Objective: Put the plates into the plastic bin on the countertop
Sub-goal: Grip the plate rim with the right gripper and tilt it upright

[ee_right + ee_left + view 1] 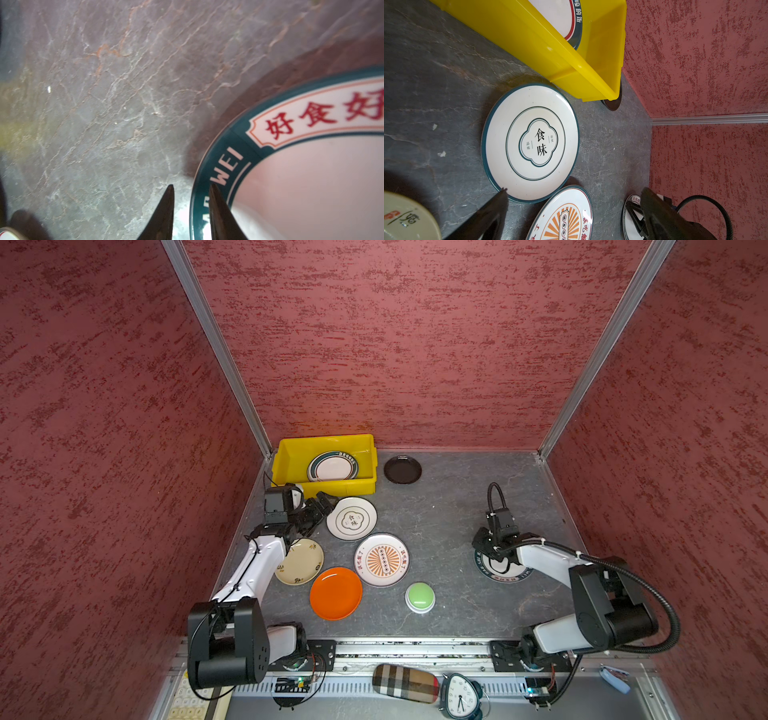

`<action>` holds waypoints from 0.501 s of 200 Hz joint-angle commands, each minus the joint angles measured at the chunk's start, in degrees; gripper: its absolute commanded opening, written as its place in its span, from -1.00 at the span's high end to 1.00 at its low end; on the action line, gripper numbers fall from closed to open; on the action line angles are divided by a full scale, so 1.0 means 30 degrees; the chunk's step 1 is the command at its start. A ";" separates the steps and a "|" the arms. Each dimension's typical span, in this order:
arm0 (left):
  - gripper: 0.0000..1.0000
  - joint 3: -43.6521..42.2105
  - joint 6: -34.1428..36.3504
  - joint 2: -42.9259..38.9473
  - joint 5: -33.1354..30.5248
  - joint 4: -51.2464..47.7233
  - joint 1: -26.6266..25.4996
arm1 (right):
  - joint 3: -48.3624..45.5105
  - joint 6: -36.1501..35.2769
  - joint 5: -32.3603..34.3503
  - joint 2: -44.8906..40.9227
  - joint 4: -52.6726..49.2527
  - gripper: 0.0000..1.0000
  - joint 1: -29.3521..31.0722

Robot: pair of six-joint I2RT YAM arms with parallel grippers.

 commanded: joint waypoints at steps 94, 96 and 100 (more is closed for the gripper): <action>-0.99 0.0434 0.0229 -0.0534 0.0038 -0.0295 0.0116 | 0.1698 0.0973 -0.5496 0.4212 0.4428 0.41 0.0073; -0.99 0.0444 0.0230 -0.0536 0.0035 -0.0293 0.0130 | 0.1732 0.1001 -0.5560 0.4222 0.4514 0.41 0.0072; -0.99 0.0426 0.0230 -0.0564 0.0056 -0.0325 0.0116 | 0.1773 0.1042 -0.5649 0.4246 0.4618 0.41 0.0072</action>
